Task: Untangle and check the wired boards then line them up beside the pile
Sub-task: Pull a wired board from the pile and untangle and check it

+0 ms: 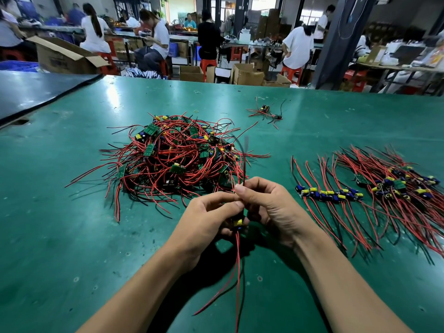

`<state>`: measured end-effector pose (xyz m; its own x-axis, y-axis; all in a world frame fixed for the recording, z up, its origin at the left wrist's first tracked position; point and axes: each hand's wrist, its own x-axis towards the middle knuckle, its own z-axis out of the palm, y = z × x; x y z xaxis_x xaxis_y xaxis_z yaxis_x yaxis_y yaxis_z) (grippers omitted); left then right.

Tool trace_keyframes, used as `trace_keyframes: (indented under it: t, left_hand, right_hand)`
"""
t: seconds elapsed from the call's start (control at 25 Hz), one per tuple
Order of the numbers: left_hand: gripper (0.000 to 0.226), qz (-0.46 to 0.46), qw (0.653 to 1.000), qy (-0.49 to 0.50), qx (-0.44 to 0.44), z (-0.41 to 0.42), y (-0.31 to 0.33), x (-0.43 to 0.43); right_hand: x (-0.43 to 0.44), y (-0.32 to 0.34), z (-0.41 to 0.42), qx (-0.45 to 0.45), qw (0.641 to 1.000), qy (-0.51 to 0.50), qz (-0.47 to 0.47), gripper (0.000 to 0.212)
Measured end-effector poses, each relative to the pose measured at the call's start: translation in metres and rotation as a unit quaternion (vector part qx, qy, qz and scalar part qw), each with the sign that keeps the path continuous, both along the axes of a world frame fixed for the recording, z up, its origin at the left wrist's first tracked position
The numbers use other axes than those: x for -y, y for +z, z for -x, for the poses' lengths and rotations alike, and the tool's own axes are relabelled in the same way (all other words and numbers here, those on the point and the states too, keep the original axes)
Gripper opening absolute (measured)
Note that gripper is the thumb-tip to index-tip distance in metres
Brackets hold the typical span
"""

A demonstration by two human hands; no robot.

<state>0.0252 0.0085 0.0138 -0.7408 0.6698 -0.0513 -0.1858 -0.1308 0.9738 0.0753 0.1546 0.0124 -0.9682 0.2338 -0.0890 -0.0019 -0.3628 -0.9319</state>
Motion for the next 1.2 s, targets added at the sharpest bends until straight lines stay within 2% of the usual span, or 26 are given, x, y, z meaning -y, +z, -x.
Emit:
trace_keyframes:
  t: [0.2,0.36,0.48,0.56,0.72,0.96,1.04,1.2]
  left_hand:
    - [0.01,0.01,1.0,0.0,-0.017,0.0,-0.004,0.0]
    - [0.013,-0.007,0.999,-0.006,0.032,0.001,-0.004,0.0]
    - [0.014,-0.013,0.998,-0.013,0.067,0.001,-0.002,0.001]
    - [0.014,-0.003,0.999,-0.009,0.052,0.0,-0.001,0.001]
    - [0.016,0.039,0.997,0.035,-0.049,-0.007,-0.004,-0.004]
    - [0.017,0.07,0.988,0.064,-0.121,-0.011,-0.005,-0.009]
    - [0.016,0.076,0.988,0.057,-0.124,-0.012,-0.004,-0.008]
    - [0.014,0.088,0.989,0.041,-0.111,-0.011,-0.003,-0.006]
  right_hand:
    - [0.003,0.002,-0.001,0.026,0.999,0.0,0.021,0.022]
    - [0.0,0.002,-0.005,0.05,0.997,0.057,0.017,0.022]
    - [-0.004,0.002,-0.007,0.033,0.995,0.091,0.013,0.024]
    - [-0.005,0.0,-0.006,0.026,0.997,0.07,0.009,0.026]
    - [-0.002,-0.001,-0.002,0.038,0.997,-0.034,-0.052,0.024]
    - [0.0,-0.003,0.005,0.036,0.983,-0.18,-0.03,0.017]
    - [-0.001,-0.004,0.006,0.039,0.981,-0.189,-0.023,0.018]
    - [-0.003,-0.005,0.005,0.05,0.989,-0.142,-0.006,0.027]
